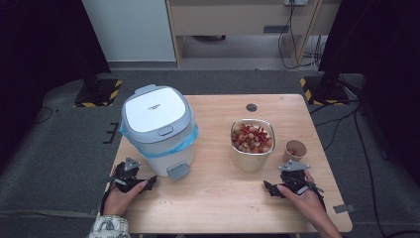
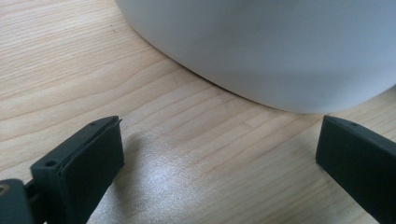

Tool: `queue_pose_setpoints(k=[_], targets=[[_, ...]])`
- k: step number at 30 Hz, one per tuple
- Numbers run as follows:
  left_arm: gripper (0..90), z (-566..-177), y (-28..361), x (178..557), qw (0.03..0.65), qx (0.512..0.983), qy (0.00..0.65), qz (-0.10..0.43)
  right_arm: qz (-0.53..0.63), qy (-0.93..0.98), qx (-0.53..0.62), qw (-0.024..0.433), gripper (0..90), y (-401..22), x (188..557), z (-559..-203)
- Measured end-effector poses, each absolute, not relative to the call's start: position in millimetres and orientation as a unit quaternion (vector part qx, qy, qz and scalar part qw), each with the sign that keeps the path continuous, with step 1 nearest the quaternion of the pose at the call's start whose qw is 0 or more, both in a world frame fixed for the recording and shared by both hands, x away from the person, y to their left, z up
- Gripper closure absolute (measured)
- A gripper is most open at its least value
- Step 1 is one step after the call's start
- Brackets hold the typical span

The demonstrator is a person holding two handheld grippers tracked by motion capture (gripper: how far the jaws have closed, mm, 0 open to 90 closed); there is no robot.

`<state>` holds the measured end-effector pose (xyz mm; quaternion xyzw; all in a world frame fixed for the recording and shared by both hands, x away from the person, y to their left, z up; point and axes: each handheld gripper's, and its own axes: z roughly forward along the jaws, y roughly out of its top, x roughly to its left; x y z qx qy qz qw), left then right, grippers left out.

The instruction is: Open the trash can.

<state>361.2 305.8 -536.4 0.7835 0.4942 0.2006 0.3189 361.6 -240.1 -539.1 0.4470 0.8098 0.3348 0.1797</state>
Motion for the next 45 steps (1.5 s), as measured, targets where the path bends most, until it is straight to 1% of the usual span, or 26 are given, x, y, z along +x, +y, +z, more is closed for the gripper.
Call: queue_pose_setpoints(k=[6, 8, 10, 16, 19, 25, 31, 32, 33, 37, 45], targets=[[0.6, -536.1, 305.3, 359.7, 0.319, 0.780, 0.499, 0.203, 0.335, 0.811, 0.445, 0.179, 0.7, -240.8, 360.2, -539.0], [3.8, -534.1, 305.7, 358.8, 0.317, 0.780, 0.499, 0.203, 0.335, 0.811, 0.446, 0.179, 0.8, -240.9, 359.8, -539.0], [10.9, -530.9, 305.3, 356.7, 0.315, 0.781, 0.498, 0.207, 0.335, 0.811, 0.446, 0.179, 0.7, -240.9, 359.8, -538.9], [12.1, -520.6, 302.8, 348.0, 0.328, 0.775, 0.494, 0.216, 0.335, 0.811, 0.446, 0.179, 0.7, -240.9, 359.8, -539.0], [17.3, -517.2, 302.5, 343.8, 0.329, 0.775, 0.494, 0.218, 0.335, 0.811, 0.445, 0.180, 0.8, -241.0, 359.7, -539.0], [30.9, -507.2, 297.0, 328.1, 0.343, 0.770, 0.496, 0.209, 0.334, 0.811, 0.445, 0.180, 0.8, -241.2, 359.6, -539.0], [44.8, -500.6, 288.2, 318.3, 0.352, 0.779, 0.479, 0.200, 0.335, 0.810, 0.446, 0.180, 0.8, -241.1, 359.3, -539.0], [44.8, -499.7, 287.5, 316.9, 0.353, 0.780, 0.477, 0.200, 0.335, 0.810, 0.446, 0.180, 0.8, -241.1, 359.3, -539.0], [49.7, -497.9, 286.4, 314.1, 0.357, 0.781, 0.474, 0.195, 0.335, 0.811, 0.445, 0.180, 0.8, -241.3, 359.3, -539.1], [58.9, -495.1, 284.6, 310.0, 0.365, 0.782, 0.467, 0.191, 0.335, 0.811, 0.445, 0.180, 0.8, -241.3, 359.3, -539.1], [73.7, -491.3, 271.2, 303.5, 0.377, 0.798, 0.437, 0.174, 0.335, 0.811, 0.445, 0.180, 0.8, -241.4, 359.3, -539.1]])
